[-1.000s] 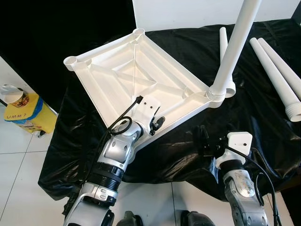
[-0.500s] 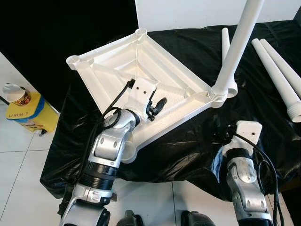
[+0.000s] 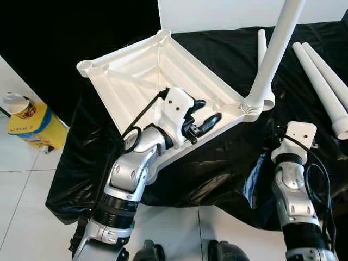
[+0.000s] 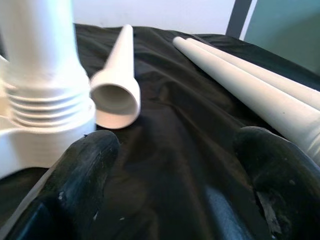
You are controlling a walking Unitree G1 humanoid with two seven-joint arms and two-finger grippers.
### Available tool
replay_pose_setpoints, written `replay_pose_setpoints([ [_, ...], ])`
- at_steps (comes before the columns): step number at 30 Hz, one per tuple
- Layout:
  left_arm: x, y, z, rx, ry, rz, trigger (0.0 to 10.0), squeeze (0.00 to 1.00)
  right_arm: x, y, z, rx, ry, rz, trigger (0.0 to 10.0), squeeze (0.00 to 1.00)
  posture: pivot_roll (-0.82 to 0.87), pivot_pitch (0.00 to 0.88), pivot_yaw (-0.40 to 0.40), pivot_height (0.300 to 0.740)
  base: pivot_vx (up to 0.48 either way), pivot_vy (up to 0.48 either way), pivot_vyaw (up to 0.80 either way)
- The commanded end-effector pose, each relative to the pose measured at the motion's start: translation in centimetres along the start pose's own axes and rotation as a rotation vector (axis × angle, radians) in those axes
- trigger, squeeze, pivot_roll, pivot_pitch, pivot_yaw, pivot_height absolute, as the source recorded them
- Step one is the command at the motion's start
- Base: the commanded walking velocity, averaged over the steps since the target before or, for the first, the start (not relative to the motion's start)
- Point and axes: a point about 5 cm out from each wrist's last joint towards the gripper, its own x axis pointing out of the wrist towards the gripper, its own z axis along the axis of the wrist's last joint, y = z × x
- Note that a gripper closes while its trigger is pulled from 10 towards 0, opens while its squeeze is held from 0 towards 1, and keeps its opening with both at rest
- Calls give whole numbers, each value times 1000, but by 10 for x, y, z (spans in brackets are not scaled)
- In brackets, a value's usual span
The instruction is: Building children table
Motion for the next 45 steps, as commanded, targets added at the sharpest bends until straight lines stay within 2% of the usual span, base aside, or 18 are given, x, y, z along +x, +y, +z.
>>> replay_pose_setpoints([
  [1,-1,-11,3,-24,-6,-106,10000,0,2,-4,-3,9,1,-30,10000,0,58,265,77,740,0,0,0],
  [3,-2,-24,9,-67,-27,-186,10000,0,10,-2,-1,21,-14,-20,10000,0,69,302,92,740,0,0,0],
  [7,-4,-40,19,-155,-75,-281,10000,0,20,6,4,57,-56,36,10000,0,79,341,107,740,0,0,0],
  [13,-4,-48,24,-179,-89,-334,10000,0,33,12,13,71,-87,86,10000,0,88,366,118,740,0,0,0],
  [21,-3,-52,28,-196,-92,-351,10000,0,49,16,26,100,-135,121,10000,0,102,377,121,740,0,0,0],
  [28,-6,-54,30,-211,-75,-342,10000,0,55,10,33,73,-191,67,10000,0,112,383,122,740,0,0,0],
  [33,-7,-54,30,-211,-67,-336,10000,0,56,9,32,89,-183,69,10000,0,118,390,126,740,0,0,0],
  [37,-7,-52,30,-214,-61,-318,10000,0,67,5,34,102,-175,89,10000,0,129,397,129,740,0,0,0],
  [42,-7,-52,31,-215,-60,-314,10000,0,72,4,36,105,-174,93,10000,0,130,398,129,740,0,0,0],
  [45,-7,-50,32,-215,-55,-296,10000,0,82,3,43,119,-164,98,10000,0,155,408,131,740,0,0,0],
])
